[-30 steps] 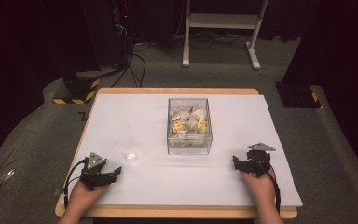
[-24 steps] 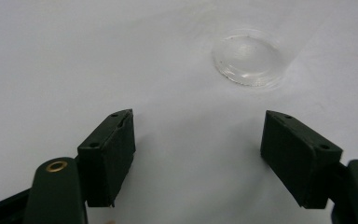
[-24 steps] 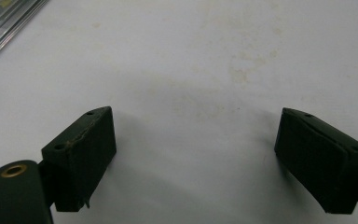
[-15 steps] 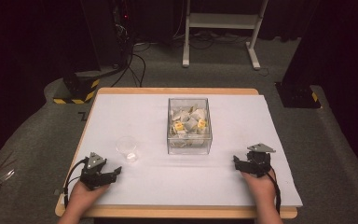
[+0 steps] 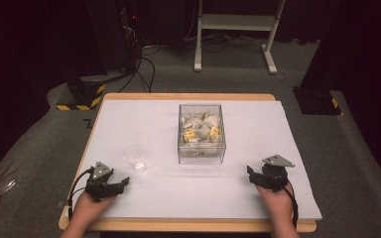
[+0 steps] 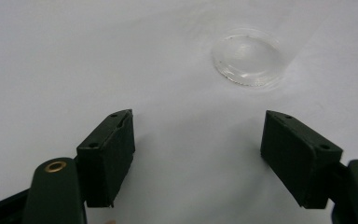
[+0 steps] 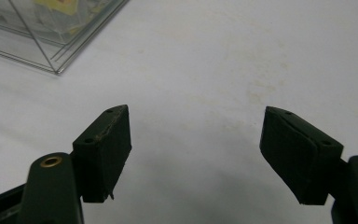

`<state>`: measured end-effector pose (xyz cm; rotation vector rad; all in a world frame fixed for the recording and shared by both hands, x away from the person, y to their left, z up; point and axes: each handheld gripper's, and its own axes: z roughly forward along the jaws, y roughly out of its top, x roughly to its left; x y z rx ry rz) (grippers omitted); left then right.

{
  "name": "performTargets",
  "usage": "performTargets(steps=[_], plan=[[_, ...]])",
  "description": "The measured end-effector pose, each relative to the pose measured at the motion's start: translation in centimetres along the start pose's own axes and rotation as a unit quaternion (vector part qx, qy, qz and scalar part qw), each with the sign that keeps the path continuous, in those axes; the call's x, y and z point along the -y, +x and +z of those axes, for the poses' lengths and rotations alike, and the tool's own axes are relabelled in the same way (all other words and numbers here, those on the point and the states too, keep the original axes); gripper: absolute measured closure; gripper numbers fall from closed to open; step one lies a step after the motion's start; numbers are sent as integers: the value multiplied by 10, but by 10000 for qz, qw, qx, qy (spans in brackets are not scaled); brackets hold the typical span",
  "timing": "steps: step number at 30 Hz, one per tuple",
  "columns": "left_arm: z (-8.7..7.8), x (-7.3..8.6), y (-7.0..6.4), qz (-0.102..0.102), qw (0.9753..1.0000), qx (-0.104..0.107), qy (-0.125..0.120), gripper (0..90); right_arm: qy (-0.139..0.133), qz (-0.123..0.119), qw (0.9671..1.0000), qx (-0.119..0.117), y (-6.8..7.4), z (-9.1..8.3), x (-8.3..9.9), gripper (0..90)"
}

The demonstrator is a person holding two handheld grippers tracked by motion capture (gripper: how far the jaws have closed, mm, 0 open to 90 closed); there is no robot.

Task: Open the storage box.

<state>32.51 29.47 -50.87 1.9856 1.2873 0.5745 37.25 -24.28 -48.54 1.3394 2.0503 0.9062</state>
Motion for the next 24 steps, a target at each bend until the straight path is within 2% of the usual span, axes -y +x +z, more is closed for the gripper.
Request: performTargets(steps=[11,12,21,24], plan=[[0,0,0,11,10000,-2,-1,260,-106,-38,9998,-161,15,-5,-2,311],[0,0,0,8,10000,-1,4,260,-174,-6,9996,-242,18,-6,-3,323],[0,0,0,13,10000,1,5,260,-205,-36,9988,-441,33,-6,-4,344],[0,0,0,14,10000,2,3,260,-208,-152,9984,-502,40,-5,-5,350]])
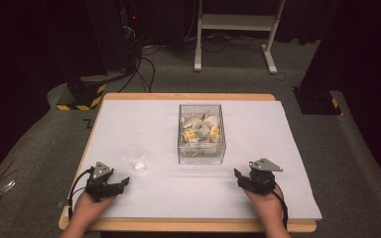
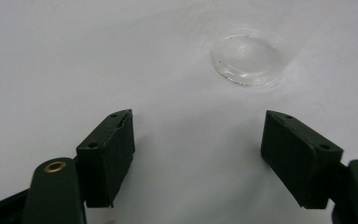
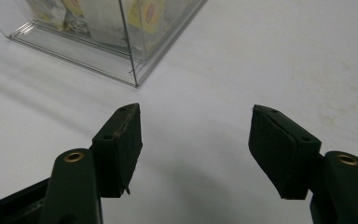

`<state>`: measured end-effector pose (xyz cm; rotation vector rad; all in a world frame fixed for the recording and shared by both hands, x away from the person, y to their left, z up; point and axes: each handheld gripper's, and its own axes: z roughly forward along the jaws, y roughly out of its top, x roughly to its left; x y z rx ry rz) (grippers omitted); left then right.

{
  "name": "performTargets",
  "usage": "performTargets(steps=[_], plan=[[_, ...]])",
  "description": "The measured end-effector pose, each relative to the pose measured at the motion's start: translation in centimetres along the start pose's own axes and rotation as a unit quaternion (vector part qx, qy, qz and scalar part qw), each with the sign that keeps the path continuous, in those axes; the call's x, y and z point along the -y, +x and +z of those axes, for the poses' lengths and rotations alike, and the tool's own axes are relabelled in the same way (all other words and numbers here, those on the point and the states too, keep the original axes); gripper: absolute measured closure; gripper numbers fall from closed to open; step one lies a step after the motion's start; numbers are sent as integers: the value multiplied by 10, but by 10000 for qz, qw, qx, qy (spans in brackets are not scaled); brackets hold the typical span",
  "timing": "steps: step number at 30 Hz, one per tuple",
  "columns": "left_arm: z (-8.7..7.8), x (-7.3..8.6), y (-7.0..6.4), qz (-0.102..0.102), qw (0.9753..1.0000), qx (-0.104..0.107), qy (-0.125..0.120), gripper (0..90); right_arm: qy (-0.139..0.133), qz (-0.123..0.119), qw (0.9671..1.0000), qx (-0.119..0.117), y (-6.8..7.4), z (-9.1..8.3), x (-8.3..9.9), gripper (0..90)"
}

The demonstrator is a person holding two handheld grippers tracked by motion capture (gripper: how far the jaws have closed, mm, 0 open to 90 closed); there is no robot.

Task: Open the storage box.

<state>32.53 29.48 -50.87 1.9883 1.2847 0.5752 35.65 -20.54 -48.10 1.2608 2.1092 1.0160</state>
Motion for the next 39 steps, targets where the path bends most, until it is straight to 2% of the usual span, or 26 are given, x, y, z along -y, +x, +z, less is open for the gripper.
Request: performTargets(steps=[14,17,22,26,30,39], plan=[[0,0,0,4,10000,-1,1,259,-30,-162,9996,-208,18,6,-2,391],[0,0,0,4,10000,-1,2,260,-121,-25,9994,-318,25,5,-4,409],[0,0,0,0,10000,0,-1,259,-173,-113,9990,-398,32,7,-7,421],[0,0,0,0,10000,3,2,260,-254,-81,9983,-518,40,7,-10,446],[0,0,0,4,10000,0,-1,259,-299,-159,9980,-535,46,8,-12,463],[0,0,0,20,10000,14,5,258,-388,-201,9966,-701,51,12,-18,468]])
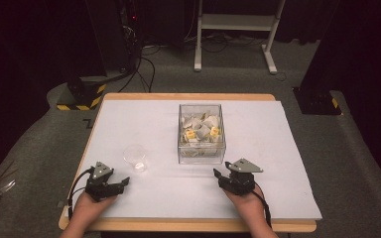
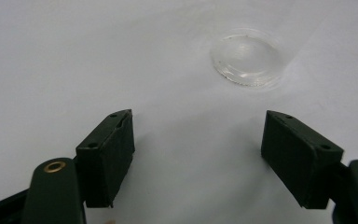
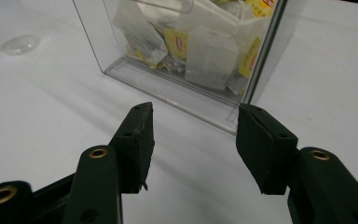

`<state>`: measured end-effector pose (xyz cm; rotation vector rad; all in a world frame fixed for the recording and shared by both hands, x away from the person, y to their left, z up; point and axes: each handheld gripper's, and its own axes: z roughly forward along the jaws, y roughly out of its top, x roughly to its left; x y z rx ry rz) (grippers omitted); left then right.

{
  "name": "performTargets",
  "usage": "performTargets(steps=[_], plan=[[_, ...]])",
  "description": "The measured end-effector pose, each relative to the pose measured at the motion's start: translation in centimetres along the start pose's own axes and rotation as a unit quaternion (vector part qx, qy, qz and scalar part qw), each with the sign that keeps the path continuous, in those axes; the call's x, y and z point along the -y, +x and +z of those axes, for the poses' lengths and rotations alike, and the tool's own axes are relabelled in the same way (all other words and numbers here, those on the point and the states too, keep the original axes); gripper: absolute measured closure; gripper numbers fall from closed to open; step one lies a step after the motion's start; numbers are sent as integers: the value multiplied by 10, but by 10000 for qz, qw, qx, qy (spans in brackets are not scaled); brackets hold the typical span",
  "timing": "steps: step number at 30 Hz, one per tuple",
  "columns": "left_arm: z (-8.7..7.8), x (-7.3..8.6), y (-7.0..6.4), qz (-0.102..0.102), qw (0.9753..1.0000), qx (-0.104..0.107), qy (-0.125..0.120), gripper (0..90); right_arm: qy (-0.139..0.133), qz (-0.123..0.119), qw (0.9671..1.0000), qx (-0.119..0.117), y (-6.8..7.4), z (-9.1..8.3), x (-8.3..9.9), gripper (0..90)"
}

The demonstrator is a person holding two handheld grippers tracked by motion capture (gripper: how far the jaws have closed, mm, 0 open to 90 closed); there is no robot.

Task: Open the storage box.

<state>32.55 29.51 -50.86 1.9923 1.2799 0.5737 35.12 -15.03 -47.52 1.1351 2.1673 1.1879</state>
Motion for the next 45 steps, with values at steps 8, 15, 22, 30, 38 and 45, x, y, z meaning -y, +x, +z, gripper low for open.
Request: performTargets(steps=[8,15,22,30,38,45], plan=[[0,0,0,5,10000,-1,6,256,-172,-125,9997,-70,6,2,-13,482],[0,0,0,9,10000,1,-1,255,-171,-147,9997,9,9,12,-21,472],[0,0,0,6,10000,1,0,256,-226,-105,9997,-41,9,20,-29,471],[0,0,0,8,10000,0,3,255,-300,-56,9995,-117,8,28,-36,469],[0,0,0,8,10000,1,3,255,-312,-31,9993,-184,8,36,-40,483],[0,0,0,6,10000,1,1,255,-406,-114,9989,-192,10,40,-43,499]])
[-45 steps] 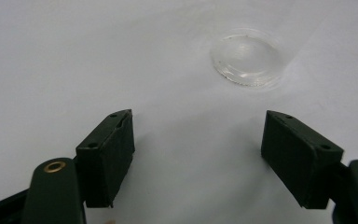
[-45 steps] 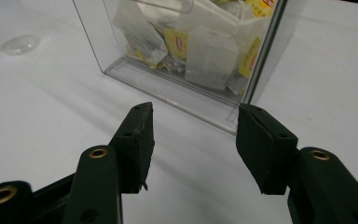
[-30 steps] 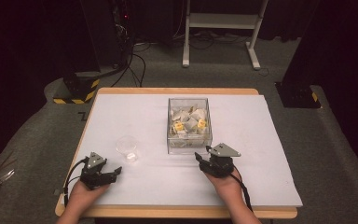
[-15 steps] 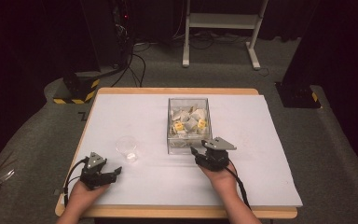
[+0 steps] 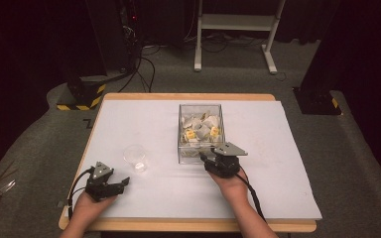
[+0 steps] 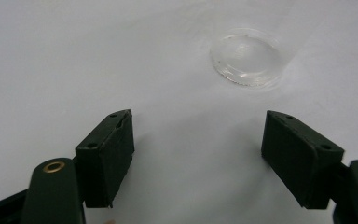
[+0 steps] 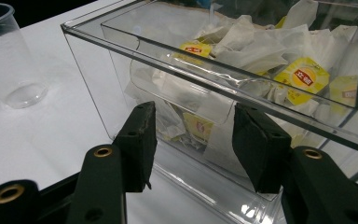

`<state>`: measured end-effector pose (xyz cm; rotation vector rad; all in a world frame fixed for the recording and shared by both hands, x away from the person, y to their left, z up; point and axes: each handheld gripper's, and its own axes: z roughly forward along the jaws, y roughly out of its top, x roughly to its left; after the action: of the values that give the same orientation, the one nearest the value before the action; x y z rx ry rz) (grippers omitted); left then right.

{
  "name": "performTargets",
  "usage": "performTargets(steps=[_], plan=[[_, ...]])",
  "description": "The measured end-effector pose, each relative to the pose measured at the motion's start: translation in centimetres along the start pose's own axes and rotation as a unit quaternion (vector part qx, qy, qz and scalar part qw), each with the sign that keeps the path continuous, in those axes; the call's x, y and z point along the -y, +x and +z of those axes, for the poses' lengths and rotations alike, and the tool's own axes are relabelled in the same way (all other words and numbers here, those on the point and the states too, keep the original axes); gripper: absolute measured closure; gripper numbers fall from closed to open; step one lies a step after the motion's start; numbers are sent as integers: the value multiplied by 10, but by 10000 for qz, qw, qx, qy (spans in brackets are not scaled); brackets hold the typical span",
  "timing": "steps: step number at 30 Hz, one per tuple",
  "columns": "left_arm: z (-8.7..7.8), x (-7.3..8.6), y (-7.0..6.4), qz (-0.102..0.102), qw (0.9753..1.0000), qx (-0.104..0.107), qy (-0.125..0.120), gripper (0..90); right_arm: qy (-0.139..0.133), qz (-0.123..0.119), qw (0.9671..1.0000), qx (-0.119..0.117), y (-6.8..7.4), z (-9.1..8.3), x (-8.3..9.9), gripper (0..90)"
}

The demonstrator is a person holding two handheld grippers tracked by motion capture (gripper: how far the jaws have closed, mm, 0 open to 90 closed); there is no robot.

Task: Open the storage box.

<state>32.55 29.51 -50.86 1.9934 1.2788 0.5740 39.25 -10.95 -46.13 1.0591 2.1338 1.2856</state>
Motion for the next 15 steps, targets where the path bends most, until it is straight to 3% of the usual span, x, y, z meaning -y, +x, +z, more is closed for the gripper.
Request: performTargets(steps=[15], plan=[[0,0,0,0,10000,0,6,255,-143,-31,9999,-89,0,2,0,537]])
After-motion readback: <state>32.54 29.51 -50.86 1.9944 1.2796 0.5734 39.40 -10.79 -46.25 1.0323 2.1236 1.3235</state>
